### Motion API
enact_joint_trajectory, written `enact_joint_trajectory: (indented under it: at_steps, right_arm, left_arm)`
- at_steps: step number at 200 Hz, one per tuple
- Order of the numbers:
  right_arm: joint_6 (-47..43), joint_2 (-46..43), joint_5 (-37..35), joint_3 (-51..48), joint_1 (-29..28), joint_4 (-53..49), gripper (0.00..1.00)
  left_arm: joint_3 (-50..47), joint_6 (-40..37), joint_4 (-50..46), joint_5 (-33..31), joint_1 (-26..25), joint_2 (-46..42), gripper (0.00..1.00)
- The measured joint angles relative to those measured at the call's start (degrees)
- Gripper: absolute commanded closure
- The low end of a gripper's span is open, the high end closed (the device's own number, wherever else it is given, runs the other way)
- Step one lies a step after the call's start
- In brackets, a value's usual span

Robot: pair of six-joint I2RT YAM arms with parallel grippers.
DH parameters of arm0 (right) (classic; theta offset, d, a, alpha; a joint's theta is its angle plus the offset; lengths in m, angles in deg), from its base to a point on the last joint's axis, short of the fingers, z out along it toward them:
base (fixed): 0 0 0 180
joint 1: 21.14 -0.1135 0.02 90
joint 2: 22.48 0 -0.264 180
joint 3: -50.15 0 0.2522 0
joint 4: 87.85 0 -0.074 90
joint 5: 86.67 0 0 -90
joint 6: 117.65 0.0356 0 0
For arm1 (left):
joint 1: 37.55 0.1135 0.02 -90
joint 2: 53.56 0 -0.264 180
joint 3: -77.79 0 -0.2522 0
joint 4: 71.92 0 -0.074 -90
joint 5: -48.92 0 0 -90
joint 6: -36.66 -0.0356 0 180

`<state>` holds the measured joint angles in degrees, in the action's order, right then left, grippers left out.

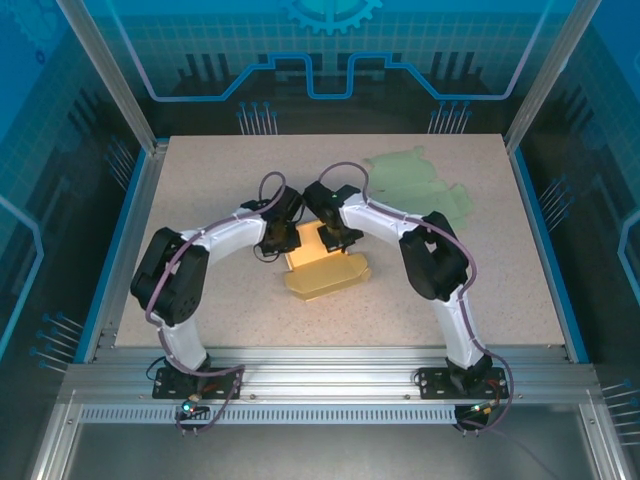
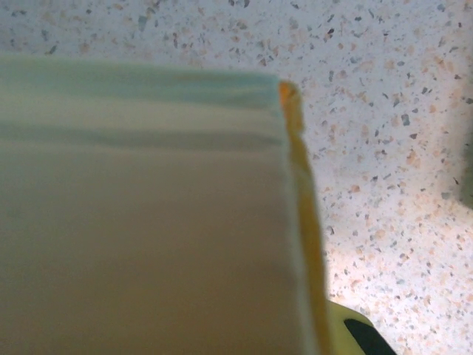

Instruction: Fold the paper box

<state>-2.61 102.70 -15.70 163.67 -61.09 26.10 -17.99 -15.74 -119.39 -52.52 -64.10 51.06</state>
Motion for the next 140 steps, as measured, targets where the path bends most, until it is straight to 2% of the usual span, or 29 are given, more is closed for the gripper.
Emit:
enact_joint_trajectory:
  at_steps: [59, 90, 121, 140]
  right_arm:
    - [-0.9, 0.8, 4.4, 0.8, 2.7, -0.2, 0.89]
    - [-1.8, 2.9, 4.6, 4.0, 3.2, -1.8, 0.89]
    - [-2.5, 4.8, 4.7, 7.1, 3.3, -4.3, 0.89]
    - [-2.6, 5.1, 4.7, 7.6, 3.3, -4.9, 0.89]
  left_arm:
    - [7.7, -0.2, -6.6, -4.0, -1.6, 5.6, 0.86]
    - [8.0, -0.3, -7.5, -7.2, -2.2, 6.8, 0.80]
    - [8.0, -0.7, -7.4, -7.7, -2.1, 7.4, 0.77]
    - [7.9, -1.3, -7.4, -7.7, -2.1, 7.3, 0.70]
